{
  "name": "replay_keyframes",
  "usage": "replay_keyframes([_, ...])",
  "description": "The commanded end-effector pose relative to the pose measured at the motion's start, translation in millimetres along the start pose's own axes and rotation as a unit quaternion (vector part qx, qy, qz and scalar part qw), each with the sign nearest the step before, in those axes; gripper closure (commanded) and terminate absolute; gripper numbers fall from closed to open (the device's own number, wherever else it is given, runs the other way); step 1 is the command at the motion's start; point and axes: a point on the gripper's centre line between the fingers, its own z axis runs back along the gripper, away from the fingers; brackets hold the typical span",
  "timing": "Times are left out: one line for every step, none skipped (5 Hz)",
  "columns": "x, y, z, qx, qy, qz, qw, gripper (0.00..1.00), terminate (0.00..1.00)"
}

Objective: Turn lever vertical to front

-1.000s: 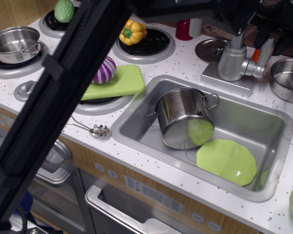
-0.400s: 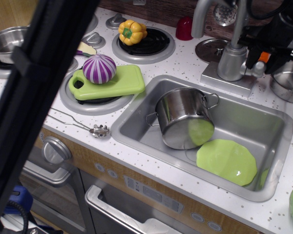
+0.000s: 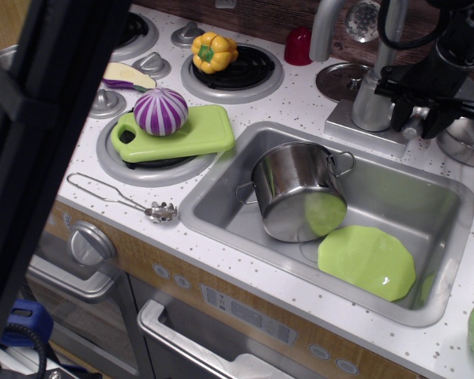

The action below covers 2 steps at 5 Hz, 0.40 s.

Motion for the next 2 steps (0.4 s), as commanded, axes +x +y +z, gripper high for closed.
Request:
replay_keyframes([-2.4, -9.6, 22.1, -0.024, -0.017, 0.017, 0.9994, 1.00, 0.00])
replay_keyframes([1.3, -8.3, 16.7, -0.037, -0.010, 0.017, 0.9991, 1.00, 0.00])
